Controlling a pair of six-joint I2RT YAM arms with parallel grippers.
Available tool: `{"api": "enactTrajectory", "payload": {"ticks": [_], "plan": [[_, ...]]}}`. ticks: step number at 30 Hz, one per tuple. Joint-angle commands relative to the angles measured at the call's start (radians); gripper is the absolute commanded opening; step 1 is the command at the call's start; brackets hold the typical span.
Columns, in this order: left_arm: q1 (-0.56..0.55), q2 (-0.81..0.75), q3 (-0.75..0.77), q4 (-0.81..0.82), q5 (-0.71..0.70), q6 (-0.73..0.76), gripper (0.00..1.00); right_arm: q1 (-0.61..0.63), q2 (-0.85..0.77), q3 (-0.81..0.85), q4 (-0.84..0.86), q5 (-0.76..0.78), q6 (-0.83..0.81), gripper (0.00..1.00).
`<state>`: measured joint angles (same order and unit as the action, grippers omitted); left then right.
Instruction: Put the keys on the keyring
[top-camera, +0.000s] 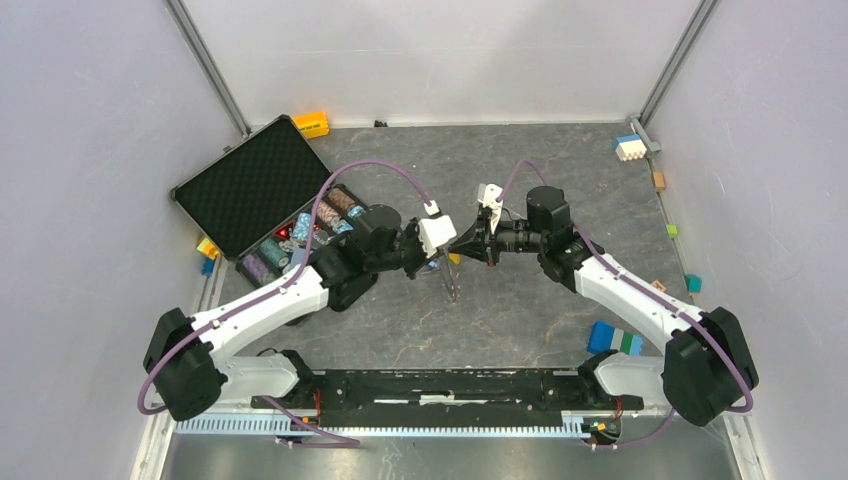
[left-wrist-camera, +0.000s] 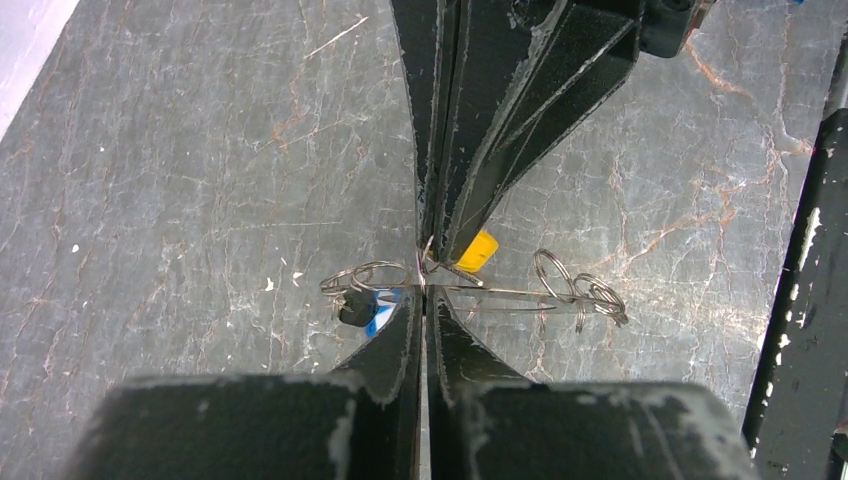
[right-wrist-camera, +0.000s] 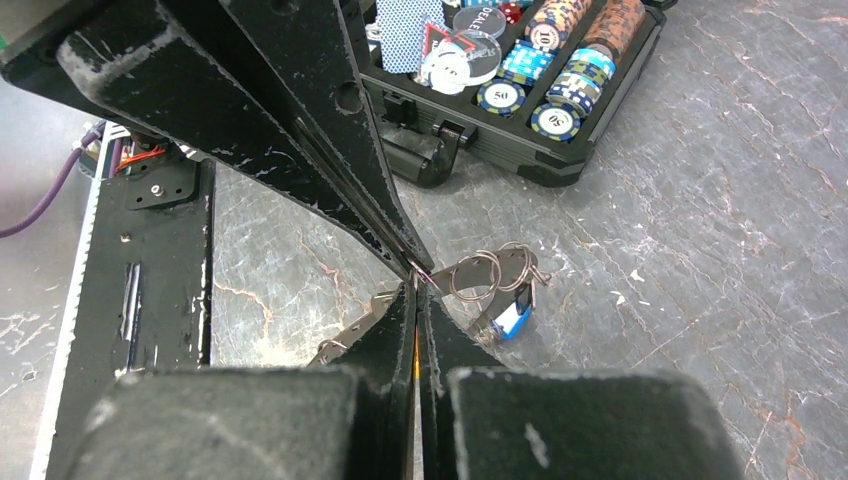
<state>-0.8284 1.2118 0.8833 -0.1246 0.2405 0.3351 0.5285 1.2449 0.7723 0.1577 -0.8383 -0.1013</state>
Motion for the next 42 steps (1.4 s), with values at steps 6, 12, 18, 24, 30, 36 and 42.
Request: {"api": "enactTrajectory", "payload": {"ticks": [6, 12, 18, 24, 30, 36, 42], "plan": [[-0.01, -0.028, -0.001, 0.057, 0.048, 0.045, 0.02, 0.004, 0.009, 0.045, 0.034, -0.03, -0.001, 0.0], [-0.011, -0.038, -0.01, 0.057, 0.077, 0.057, 0.02, 0.004, 0.018, 0.05, 0.02, -0.007, -0.012, 0.0], [-0.011, -0.047, -0.017, 0.062, 0.106, 0.059, 0.02, 0.004, 0.024, 0.056, -0.004, 0.018, -0.034, 0.0], [-0.01, -0.05, -0.023, 0.065, 0.108, 0.06, 0.02, 0.004, 0.024, 0.057, -0.012, 0.015, -0.044, 0.0], [-0.011, -0.053, -0.021, 0.068, 0.114, 0.047, 0.02, 0.004, 0.026, 0.058, -0.02, 0.0, -0.061, 0.0], [-0.011, -0.053, -0.021, 0.069, 0.114, 0.043, 0.02, 0.004, 0.019, 0.061, -0.035, -0.038, -0.09, 0.0], [-0.011, -0.048, -0.021, 0.069, 0.114, 0.043, 0.02, 0.004, 0.022, 0.064, -0.033, -0.093, -0.094, 0.0]]}}
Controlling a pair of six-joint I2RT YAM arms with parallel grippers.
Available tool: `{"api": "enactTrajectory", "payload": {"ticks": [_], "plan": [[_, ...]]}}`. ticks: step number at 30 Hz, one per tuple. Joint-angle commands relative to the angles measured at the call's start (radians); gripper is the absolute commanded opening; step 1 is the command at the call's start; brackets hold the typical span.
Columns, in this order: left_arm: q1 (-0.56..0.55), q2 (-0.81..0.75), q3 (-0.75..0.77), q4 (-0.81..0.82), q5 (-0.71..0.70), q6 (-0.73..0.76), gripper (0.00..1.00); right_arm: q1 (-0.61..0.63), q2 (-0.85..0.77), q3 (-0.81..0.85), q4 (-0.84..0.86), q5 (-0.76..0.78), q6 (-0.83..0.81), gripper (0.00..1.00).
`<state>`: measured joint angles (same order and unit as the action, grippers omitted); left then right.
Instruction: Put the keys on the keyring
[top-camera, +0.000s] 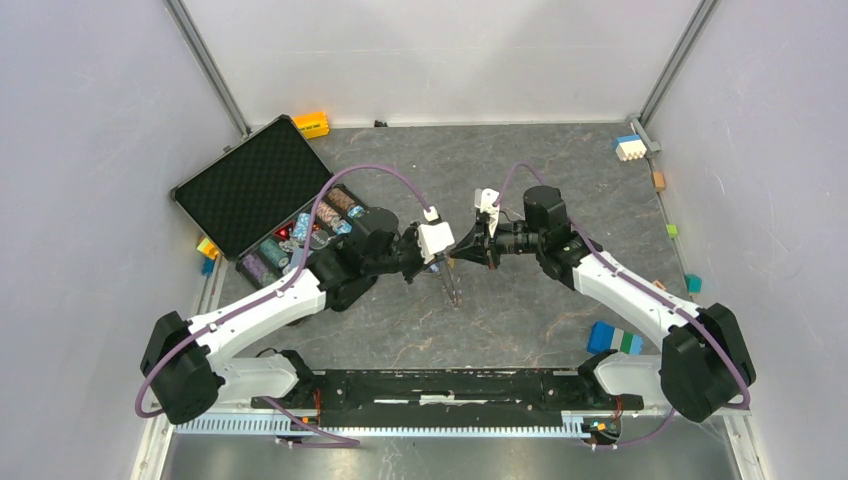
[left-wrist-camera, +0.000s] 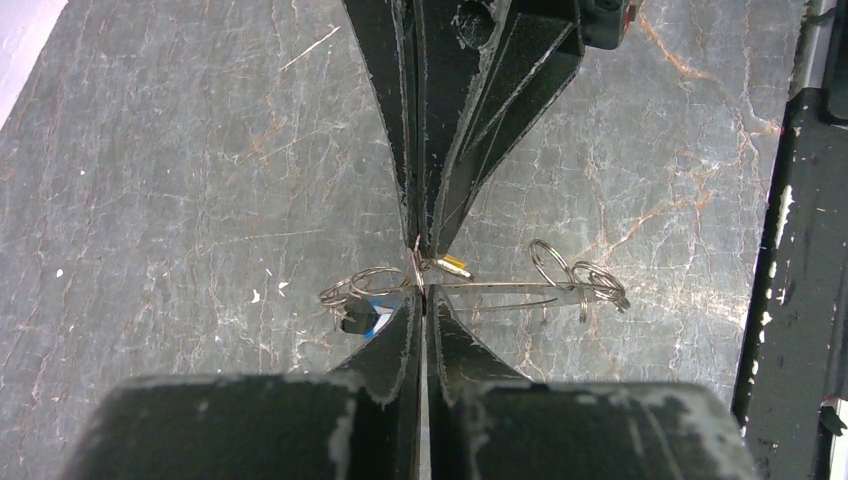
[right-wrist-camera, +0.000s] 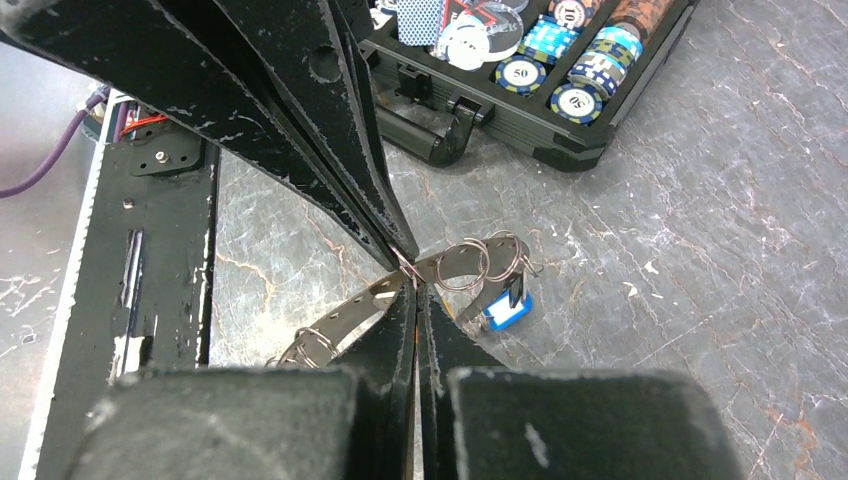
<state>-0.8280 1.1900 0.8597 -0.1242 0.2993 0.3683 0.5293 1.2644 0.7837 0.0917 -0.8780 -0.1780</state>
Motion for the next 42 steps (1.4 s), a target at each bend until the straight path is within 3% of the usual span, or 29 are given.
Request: {"api": "enactTrajectory", "payload": {"ticks": [1, 19, 42], "plan": [[-0.01, -0.026, 0.002, 0.069, 0.055, 0.01, 0.02, 0.003, 0.004, 0.052, 0.033, -0.058, -0.017, 0.0], [-0.011, -0.003, 0.004, 0.066, 0.052, 0.021, 0.02, 0.035, -0.006, 0.074, 0.011, -0.099, -0.031, 0.0], [-0.009, -0.032, -0.008, 0.078, 0.039, 0.017, 0.02, 0.02, -0.02, 0.074, -0.089, 0.002, -0.173, 0.0]]}}
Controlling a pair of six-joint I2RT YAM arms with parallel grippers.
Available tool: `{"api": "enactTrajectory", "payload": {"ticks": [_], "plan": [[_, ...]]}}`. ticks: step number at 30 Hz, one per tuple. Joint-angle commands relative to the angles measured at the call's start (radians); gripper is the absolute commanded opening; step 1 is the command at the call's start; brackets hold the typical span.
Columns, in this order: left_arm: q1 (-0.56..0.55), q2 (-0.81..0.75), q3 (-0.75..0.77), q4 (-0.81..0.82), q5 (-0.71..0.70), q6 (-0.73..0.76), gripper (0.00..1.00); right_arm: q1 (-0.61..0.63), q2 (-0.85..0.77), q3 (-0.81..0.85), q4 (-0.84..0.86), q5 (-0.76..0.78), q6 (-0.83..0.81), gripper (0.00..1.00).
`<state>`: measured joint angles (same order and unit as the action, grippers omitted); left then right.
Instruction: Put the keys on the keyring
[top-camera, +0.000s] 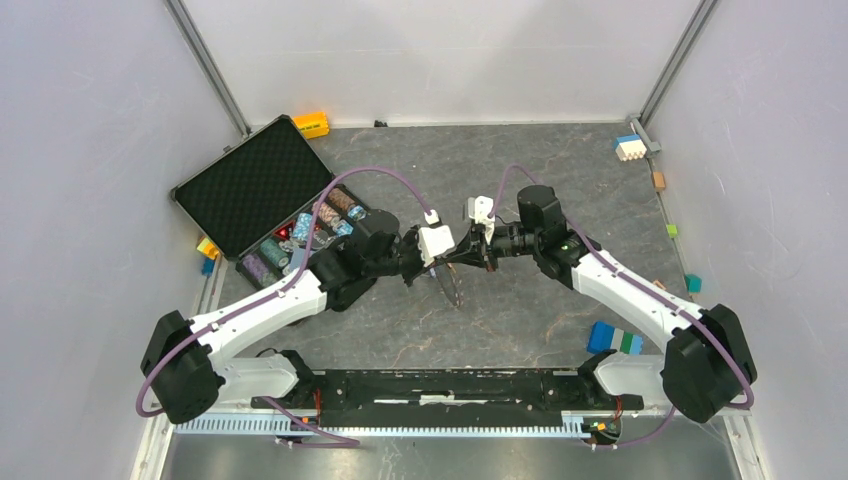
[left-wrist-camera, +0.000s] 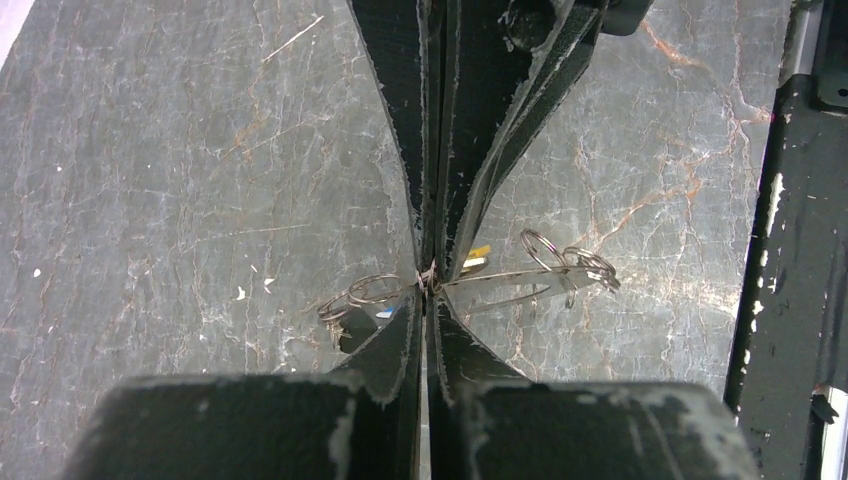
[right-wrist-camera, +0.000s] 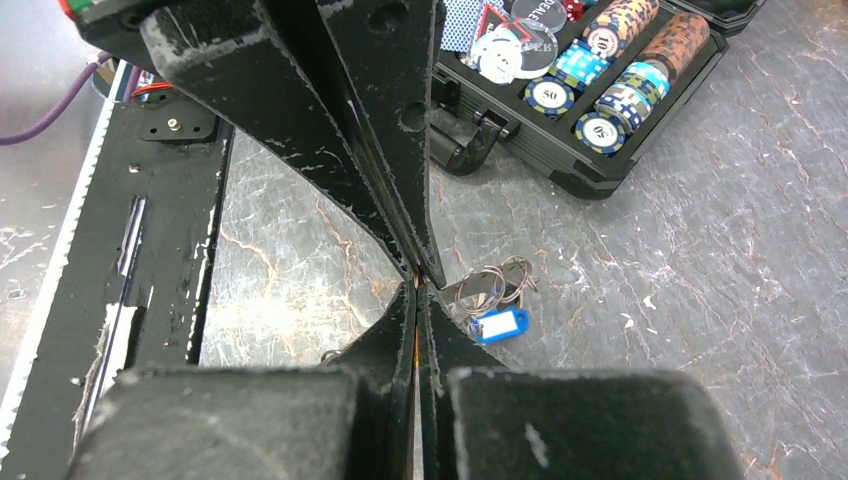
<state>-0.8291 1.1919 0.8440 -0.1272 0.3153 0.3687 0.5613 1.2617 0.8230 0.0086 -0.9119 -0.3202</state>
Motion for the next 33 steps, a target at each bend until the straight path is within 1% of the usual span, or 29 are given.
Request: {"api": "enactTrajectory", "payload": {"ticks": [1, 13, 15, 19, 22, 25, 28, 33], "plan": [[-0.008, -0.034, 0.007, 0.08, 0.02, 0.017, 0.02, -0.016, -0.019, 0.033, -0.006, 0.023, -0.031, 0.0], [-0.008, -0.035, 0.009, 0.086, 0.018, 0.019, 0.02, -0.06, -0.056, 0.019, -0.001, -0.058, -0.013, 0.0], [-0.008, -0.037, 0.01, 0.085, 0.019, 0.022, 0.02, -0.06, -0.059, 0.022, -0.007, -0.062, -0.025, 0.0], [-0.008, -0.042, 0.004, 0.086, 0.019, 0.035, 0.02, -0.063, -0.073, 0.042, -0.073, -0.071, -0.073, 0.0], [-0.008, -0.046, 0.004, 0.087, 0.022, 0.038, 0.02, -0.066, -0.099, 0.042, -0.062, -0.075, -0.062, 0.0], [-0.008, -0.045, 0.003, 0.088, 0.037, 0.042, 0.02, -0.066, -0.115, 0.035, -0.029, -0.027, -0.015, 0.0], [-0.008, -0.057, -0.007, 0.088, 0.074, 0.065, 0.02, -0.066, -0.123, 0.037, -0.031, 0.014, -0.008, 0.0], [-0.006, -0.071, 0.003, 0.06, 0.09, 0.094, 0.02, -0.066, -0.148, 0.071, -0.098, 0.106, -0.065, 0.0]]}}
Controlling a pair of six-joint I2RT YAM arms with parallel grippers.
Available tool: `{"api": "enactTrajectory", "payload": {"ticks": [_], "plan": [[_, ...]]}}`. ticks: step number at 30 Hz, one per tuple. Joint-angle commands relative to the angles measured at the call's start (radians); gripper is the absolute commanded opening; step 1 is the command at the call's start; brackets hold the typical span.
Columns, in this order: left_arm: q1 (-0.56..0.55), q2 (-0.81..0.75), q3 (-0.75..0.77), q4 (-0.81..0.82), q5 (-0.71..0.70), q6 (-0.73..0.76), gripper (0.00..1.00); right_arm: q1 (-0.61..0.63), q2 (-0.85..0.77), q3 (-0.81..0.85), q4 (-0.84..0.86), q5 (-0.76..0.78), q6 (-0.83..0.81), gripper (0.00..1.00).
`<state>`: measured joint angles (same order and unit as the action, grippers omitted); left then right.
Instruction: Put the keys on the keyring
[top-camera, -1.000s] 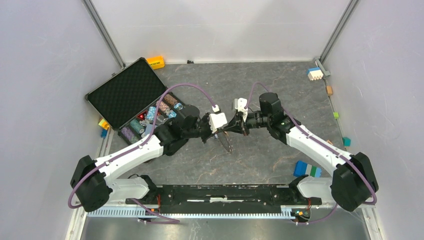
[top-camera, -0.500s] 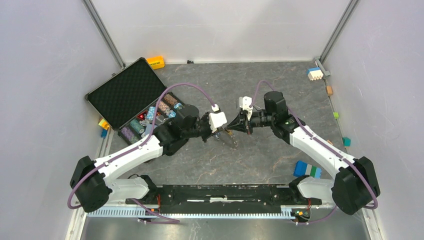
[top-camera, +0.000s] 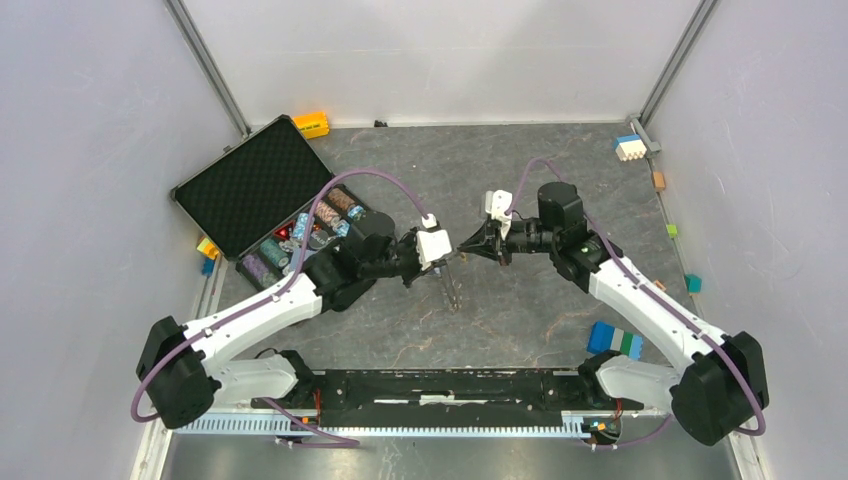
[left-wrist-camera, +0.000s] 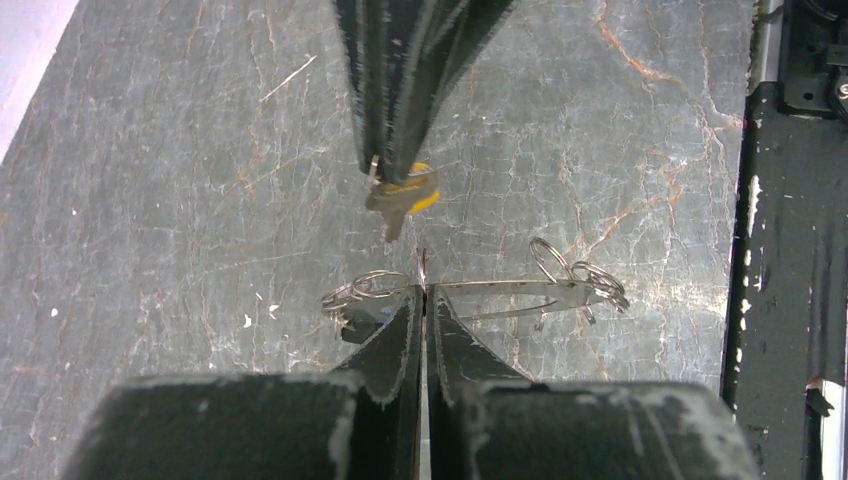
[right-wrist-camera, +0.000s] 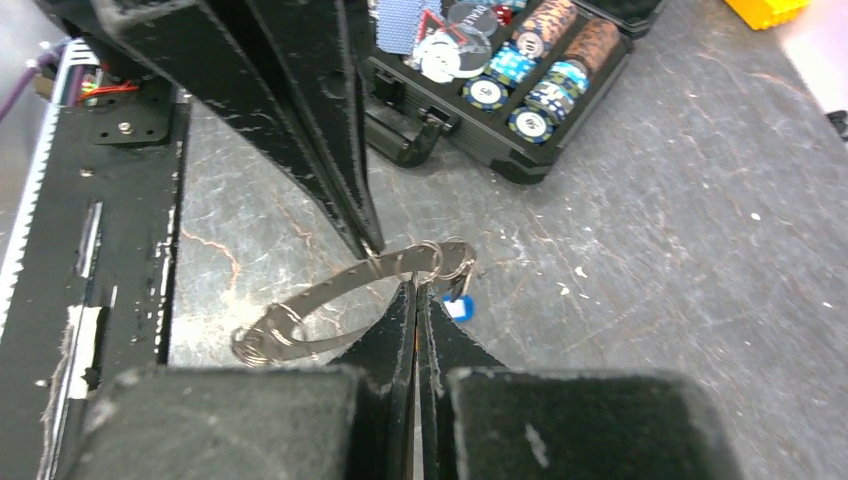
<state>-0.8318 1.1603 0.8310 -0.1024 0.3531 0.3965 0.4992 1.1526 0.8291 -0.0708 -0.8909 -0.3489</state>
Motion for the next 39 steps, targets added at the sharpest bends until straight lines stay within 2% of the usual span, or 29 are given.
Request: {"api": "enactTrajectory", "payload": {"ticks": [1, 4, 8, 13, 20, 29, 39], "plan": [[0.0, -0.042, 0.022, 0.023, 0.065, 0.075, 0.02, -0.005, -0.046, 0.068, -0.034, 0.097, -0.052, 0.0], [0.004, -0.049, 0.05, -0.033, 0.127, 0.1, 0.02, -0.003, -0.058, 0.068, -0.073, 0.085, -0.1, 0.0], [0.009, -0.04, 0.063, -0.074, 0.212, 0.11, 0.02, 0.005, -0.052, 0.056, -0.16, -0.036, -0.206, 0.0], [0.01, -0.04, 0.037, -0.011, 0.16, 0.054, 0.02, 0.033, -0.046, 0.032, -0.198, -0.08, -0.263, 0.0], [0.011, -0.023, 0.042, 0.029, 0.122, 0.002, 0.02, 0.046, -0.041, 0.016, -0.169, -0.088, -0.24, 0.0], [0.011, -0.025, 0.019, 0.043, 0.175, -0.005, 0.02, 0.061, -0.022, 0.006, -0.139, -0.071, -0.222, 0.0], [0.011, -0.015, 0.01, 0.056, 0.173, -0.009, 0.02, 0.069, -0.015, 0.006, -0.086, -0.054, -0.155, 0.0]]}}
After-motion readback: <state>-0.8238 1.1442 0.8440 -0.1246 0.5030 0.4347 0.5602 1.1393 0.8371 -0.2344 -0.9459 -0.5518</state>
